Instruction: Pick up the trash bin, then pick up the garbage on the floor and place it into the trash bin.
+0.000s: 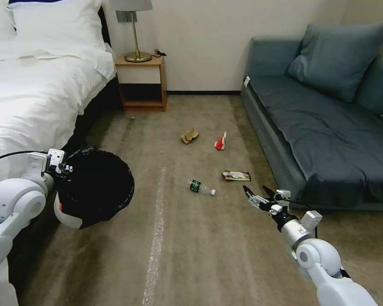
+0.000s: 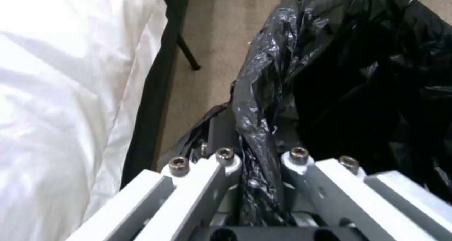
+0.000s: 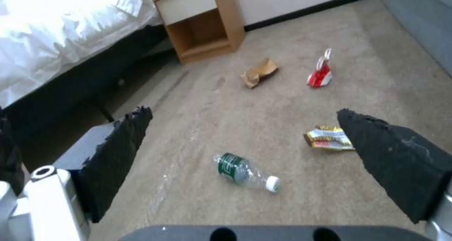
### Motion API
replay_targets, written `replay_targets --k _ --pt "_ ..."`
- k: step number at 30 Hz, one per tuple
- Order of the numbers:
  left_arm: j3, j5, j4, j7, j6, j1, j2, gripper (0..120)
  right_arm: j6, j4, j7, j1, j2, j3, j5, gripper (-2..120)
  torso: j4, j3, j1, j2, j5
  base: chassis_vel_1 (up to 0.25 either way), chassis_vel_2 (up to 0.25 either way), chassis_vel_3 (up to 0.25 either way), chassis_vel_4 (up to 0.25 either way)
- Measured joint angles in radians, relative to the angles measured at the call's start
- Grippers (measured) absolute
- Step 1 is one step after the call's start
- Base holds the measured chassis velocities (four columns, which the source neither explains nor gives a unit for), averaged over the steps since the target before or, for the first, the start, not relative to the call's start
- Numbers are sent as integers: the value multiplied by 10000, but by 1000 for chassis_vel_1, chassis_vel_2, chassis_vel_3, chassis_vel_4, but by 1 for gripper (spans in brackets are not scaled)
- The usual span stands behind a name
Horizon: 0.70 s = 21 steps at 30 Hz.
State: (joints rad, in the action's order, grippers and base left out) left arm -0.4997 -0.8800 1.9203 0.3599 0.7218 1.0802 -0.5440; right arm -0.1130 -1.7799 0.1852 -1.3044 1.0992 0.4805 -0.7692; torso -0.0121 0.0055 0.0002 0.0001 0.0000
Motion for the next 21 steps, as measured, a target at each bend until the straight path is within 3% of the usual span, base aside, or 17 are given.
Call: replay_targets --k 21 --pt "257 192 -363 -425 -196 -390 70 4 -18 81 5 -85 451 -10 318 100 0 0 0 -1 0 -66 69 72 -63"
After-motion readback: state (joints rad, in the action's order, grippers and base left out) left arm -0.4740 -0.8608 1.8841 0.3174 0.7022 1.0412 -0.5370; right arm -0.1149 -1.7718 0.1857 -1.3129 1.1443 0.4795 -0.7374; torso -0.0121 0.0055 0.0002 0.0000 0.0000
